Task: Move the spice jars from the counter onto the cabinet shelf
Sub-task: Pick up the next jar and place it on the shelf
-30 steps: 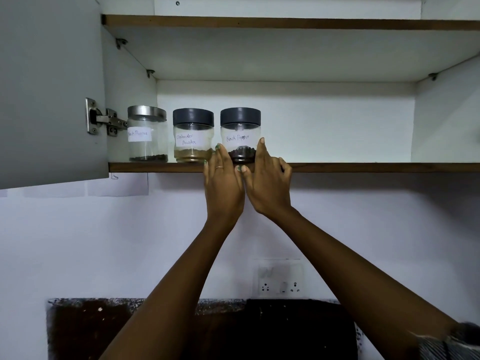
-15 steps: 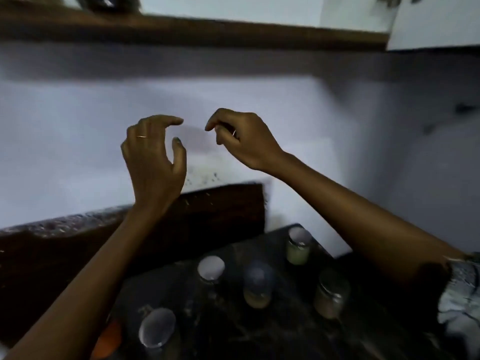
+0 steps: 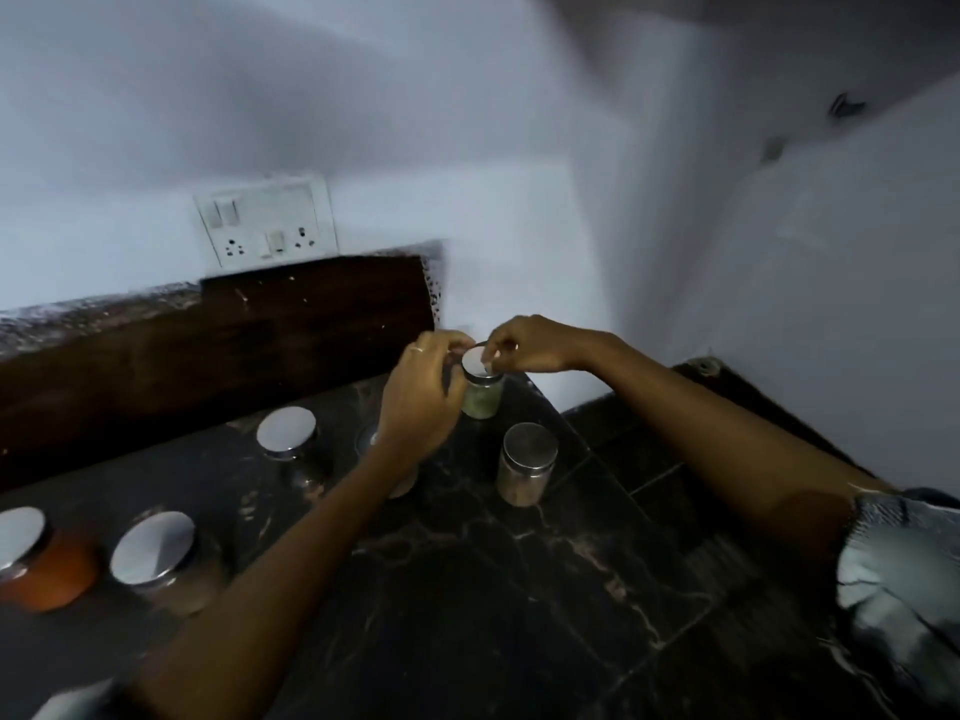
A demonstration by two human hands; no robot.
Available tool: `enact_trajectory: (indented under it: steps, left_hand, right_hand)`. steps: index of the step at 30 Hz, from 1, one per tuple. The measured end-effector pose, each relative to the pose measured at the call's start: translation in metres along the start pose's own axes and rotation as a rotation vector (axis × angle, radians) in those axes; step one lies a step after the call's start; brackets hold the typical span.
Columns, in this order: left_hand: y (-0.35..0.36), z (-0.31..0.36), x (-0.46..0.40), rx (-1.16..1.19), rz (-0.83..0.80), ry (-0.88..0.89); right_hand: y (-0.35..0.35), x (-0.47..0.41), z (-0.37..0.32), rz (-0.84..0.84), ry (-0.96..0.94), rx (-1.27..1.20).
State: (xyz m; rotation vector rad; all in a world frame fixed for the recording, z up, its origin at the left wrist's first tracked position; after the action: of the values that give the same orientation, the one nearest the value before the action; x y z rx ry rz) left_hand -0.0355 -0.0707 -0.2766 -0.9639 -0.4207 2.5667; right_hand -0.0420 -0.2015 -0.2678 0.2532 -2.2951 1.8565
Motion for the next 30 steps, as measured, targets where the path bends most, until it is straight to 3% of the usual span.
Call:
enact_trajectory:
  steps: [4, 9, 15, 30]
  left_hand:
    - [0.06, -0.047, 0.035, -0.064, -0.109, -0.192]
    - [0.122, -0.106, 0.098, -0.023, -0.337, -0.59]
    - [0.17, -0.129, 0.13, 0.125, -0.449, -0.775]
    - [0.175, -0.145, 0.125, 0.195, -0.355, -0.785]
  right_hand:
    - [0.051, 0.004, 0.037, -0.154, -0.037, 0.041]
    - [0.106, -0.002, 0.062, -0.302, -0.07, 0.176]
    - [0.144, -0.013, 0.075, -0.407, -0.087, 0.303]
    - [0.137, -0.019, 0.072, -0.209, -0.173, 0.271]
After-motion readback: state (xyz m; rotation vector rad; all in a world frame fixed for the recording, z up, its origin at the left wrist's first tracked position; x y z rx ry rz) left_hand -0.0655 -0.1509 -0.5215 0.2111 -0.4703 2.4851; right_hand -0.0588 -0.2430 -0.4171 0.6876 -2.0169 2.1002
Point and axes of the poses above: each hand's wrist, its own x-axis away from the middle knuckle, its own y-axis out of the palm, z = x × y, the point moved 8 cm from there along -x, towards the middle knuckle, and after that the axes turned 12 degrees about x, right-handed, at the moved point
